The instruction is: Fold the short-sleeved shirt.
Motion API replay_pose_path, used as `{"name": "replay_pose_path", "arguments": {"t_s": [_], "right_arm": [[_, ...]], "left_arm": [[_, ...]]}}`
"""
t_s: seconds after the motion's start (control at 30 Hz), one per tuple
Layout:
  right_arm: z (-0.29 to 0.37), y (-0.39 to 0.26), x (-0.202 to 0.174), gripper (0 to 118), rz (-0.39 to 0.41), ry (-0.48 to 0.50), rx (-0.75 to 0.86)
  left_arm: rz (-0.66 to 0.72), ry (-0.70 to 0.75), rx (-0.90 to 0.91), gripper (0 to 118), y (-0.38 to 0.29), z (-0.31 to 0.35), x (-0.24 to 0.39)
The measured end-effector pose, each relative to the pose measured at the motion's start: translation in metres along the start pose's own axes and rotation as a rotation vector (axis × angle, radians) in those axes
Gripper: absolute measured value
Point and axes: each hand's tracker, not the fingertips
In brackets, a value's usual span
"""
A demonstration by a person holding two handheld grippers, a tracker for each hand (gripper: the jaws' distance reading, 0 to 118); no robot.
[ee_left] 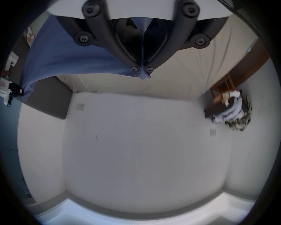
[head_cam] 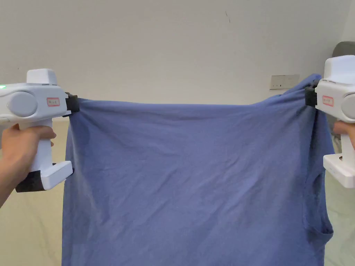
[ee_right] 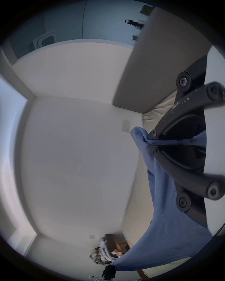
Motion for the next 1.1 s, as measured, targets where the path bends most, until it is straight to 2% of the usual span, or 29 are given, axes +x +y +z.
{"name": "replay_pose_path", "arguments": {"t_s": [0.3, 0.47, 0.63, 0.73, 0.83, 1.0, 1.1], "right_arm": [[0.009, 0.115, 0.013, 8, -0.057, -0.006, 0.2], [0.019, 0.111, 0.003, 8, -0.053, 0.014, 0.208], [-0.022, 0.055, -0.002, 8, -0.064, 0.033, 0.115], [-0.055, 0.01, -0.004, 8, -0.113, 0.053, 0.036], [-0.078, -0.041, -0.009, 8, -0.119, 0.07, -0.034], [-0.093, -0.128, -0.016, 8, -0.133, 0.102, -0.178], [-0.08, -0.179, -0.02, 8, -0.152, 0.125, -0.262]], "left_arm": [[0.042, 0.033, 0.182, 2, 0.099, 0.012, -0.006], [0.024, 0.044, 0.184, 2, 0.094, -0.009, -0.006], [0.02, 0.043, 0.109, 2, 0.038, -0.057, -0.002], [0.016, 0.051, 0.042, 2, -0.008, -0.084, 0.004], [0.012, 0.059, -0.029, 2, -0.061, -0.107, 0.006], [0.066, 0.049, -0.163, 2, -0.151, -0.114, 0.002], [0.076, 0.053, -0.26, 2, -0.205, -0.104, -0.006]]}}
